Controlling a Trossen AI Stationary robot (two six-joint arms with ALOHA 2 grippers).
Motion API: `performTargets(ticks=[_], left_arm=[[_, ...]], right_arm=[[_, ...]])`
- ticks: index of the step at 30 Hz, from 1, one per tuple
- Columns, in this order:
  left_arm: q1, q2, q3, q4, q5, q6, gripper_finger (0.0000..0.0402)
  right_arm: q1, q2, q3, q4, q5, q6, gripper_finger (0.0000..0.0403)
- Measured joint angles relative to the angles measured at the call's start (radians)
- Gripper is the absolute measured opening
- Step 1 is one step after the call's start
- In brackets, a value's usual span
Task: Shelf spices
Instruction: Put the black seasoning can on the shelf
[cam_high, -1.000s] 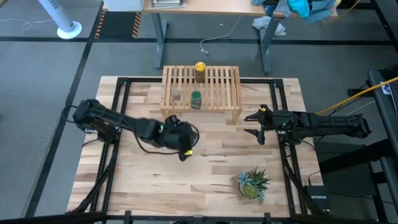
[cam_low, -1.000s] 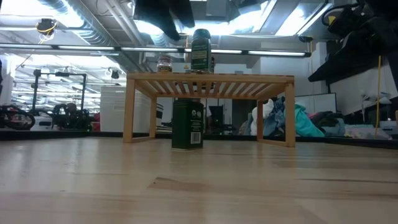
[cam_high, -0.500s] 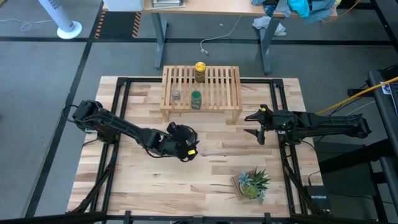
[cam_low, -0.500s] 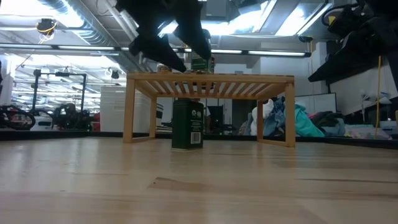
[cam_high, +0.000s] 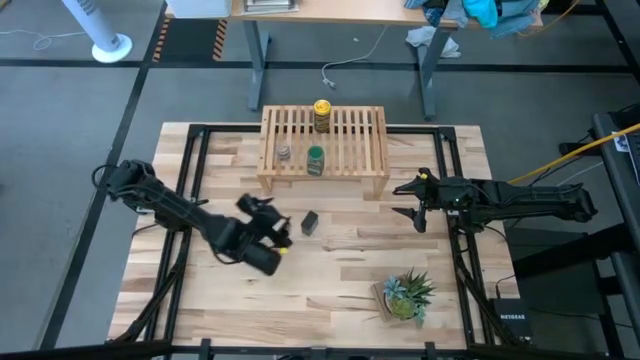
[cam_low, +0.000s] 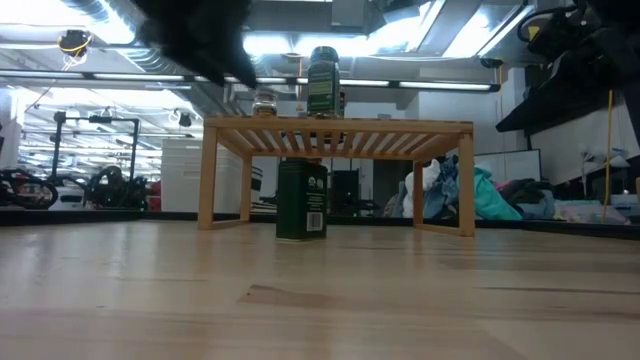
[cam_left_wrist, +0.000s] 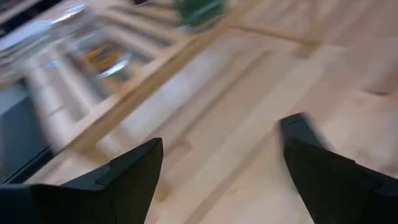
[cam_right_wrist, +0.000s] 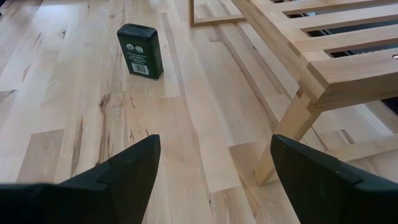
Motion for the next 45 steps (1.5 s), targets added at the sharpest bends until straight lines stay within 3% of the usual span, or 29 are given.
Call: performTargets(ticks=[3,7,13,17,21,28,32,38,45], left_arm=[[-0.067,0.001,-0.007,-0.179,-0.070,-0.235,0.0327],[-0.133,0.001,-0.096,-0.194,-0.112,-0.386,0.0327],[-0.176,0.001,-0.269,-0.087,-0.122,-0.554,0.0327],[-0.177,0.001,-0.384,0.064,-0.124,-0.583,0.0327],[-0.160,0.001,-0.492,0.317,-0.124,-0.497,0.0327],[-0.102,0.001,-0.611,0.755,-0.097,-0.200,0.0327],[-0.053,0.001,-0.645,0.958,-0.025,-0.002,0.0327],[0.029,0.001,-0.656,1.086,0.083,0.200,0.0327],[0.105,0.001,-0.656,1.193,0.200,0.363,0.0327]], right_arm=[[0.000,0.000,0.000,0.000,0.000,0.000,0.0312],[0.000,0.000,0.000,-0.001,0.000,0.000,0.0312],[0.000,0.000,0.000,-0.002,0.000,0.000,0.0312],[0.000,0.000,0.000,-0.001,0.000,-0.012,0.0312],[0.000,0.000,0.000,-0.001,0.000,-0.033,0.0312],[0.000,0.000,0.000,0.000,0.000,-0.032,0.0312],[0.000,0.000,0.000,0.009,-0.027,0.081,0.0312],[0.000,0.001,-0.008,0.091,-0.065,0.100,0.0312],[0.000,0.026,-0.138,0.310,-0.132,0.105,0.0312]])
